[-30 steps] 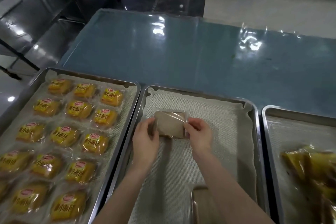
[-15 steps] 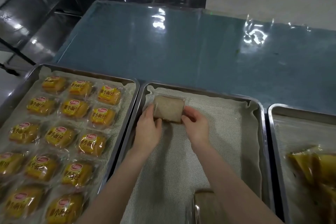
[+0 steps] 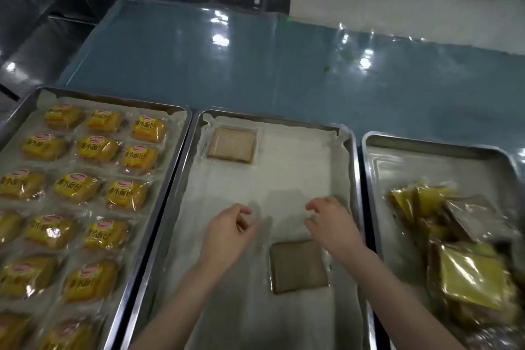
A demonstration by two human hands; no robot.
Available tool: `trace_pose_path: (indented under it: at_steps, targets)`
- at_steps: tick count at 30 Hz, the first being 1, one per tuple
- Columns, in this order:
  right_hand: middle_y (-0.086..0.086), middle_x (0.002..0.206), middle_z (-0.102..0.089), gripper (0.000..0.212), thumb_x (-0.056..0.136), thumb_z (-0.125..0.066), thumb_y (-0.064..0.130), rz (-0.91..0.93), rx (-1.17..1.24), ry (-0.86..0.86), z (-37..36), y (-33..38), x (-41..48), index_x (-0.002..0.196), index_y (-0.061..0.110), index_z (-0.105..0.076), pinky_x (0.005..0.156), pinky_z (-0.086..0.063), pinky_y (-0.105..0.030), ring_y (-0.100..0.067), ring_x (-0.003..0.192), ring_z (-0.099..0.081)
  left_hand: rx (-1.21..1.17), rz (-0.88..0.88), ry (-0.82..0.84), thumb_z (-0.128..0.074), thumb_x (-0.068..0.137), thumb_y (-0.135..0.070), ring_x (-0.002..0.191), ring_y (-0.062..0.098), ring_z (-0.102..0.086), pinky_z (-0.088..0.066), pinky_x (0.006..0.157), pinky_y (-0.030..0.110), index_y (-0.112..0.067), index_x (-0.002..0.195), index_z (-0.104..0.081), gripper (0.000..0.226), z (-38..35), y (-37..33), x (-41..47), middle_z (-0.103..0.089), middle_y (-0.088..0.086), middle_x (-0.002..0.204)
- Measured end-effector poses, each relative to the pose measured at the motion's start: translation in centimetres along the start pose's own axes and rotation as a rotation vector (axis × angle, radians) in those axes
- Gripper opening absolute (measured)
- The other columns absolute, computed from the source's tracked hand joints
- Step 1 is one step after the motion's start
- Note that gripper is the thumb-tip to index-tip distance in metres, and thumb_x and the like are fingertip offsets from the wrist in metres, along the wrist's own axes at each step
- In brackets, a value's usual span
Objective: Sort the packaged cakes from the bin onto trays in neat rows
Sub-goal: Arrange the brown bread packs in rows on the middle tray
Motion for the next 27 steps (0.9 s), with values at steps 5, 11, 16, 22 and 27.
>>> trace_pose_path:
  at_steps: [5, 11, 16, 22, 27]
  targets:
    - [-0.007, 0.132, -0.047, 0.044, 0.094, -0.054, 0.029, -0.069, -0.118, 0.052, -2.0, -2.0, -5.1, 0.134, 0.018, -0.041, 0.077, -0.05, -0.033, -0.025, 0.104, -0.06, 0.069, 0.031, 0.076, -0.074, 0.074, -0.049, 0.072, 0.006, -0.062, -0.052, 0.073, 0.029, -0.027, 0.102, -0.059, 0.039, -3.3, 0.2, -5.0, -0.067, -0.01, 0.078]
    - [0.001, 0.095, -0.06, 0.036, 0.09, -0.057, 0.019, -0.094, 0.036, -0.119, -2.3, -2.1, -7.4, 0.12, 0.023, -0.037, 0.06, -0.054, -0.034, -0.017, 0.076, -0.061, -0.032, 0.088, 0.077, -0.077, 0.077, -0.02, 0.067, -0.006, -0.06, -0.047, 0.064, 0.008, -0.025, 0.097, -0.056, 0.03, -4.5, -0.2, -7.0, -0.068, -0.015, 0.077]
    - [0.005, 0.098, -0.063, 0.021, 0.086, -0.067, 0.013, -0.149, 0.457, -0.236, -1.5, -3.3, -5.9, 0.1, 0.02, -0.054, 0.068, -0.053, -0.022, -0.004, 0.081, -0.06, -0.186, 0.043, -0.082, -0.075, 0.08, -0.013, 0.079, -0.007, -0.062, -0.053, 0.078, 0.015, -0.025, 0.095, -0.064, 0.023, -2.7, -1.7, -5.1, -0.066, -0.018, 0.083]
    - [0.004, 0.114, -0.064, 0.034, 0.088, -0.063, 0.006, -0.126, 0.64, -0.329, 1.3, -2.4, -0.8, 0.121, 0.016, -0.062, 0.083, -0.048, -0.016, -0.007, 0.101, -0.06, -0.225, -0.061, -0.101, -0.065, 0.088, -0.006, 0.091, -0.01, -0.057, -0.041, 0.082, -0.001, -0.014, 0.118, -0.064, 0.031, -1.8, -5.2, 1.3, -0.065, -0.012, 0.103]
    - [0.002, 0.122, -0.062, 0.041, 0.089, -0.062, 0.007, -0.119, 0.644, -0.39, 3.6, -1.6, 4.7, 0.129, 0.017, -0.058, 0.09, -0.047, -0.021, -0.01, 0.108, -0.058, -0.163, -0.107, -0.062, -0.056, 0.094, -0.006, 0.102, 0.002, -0.057, -0.037, 0.084, -0.002, -0.013, 0.132, -0.056, 0.039, -2.6, -7.7, 7.1, -0.061, -0.009, 0.113]
Point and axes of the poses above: each hand's wrist, its own x-axis towards the middle knuckle, its own z-axis out of the back of the hand, y = z × x, the point moved 9 cm from there along x, towards the middle knuckle
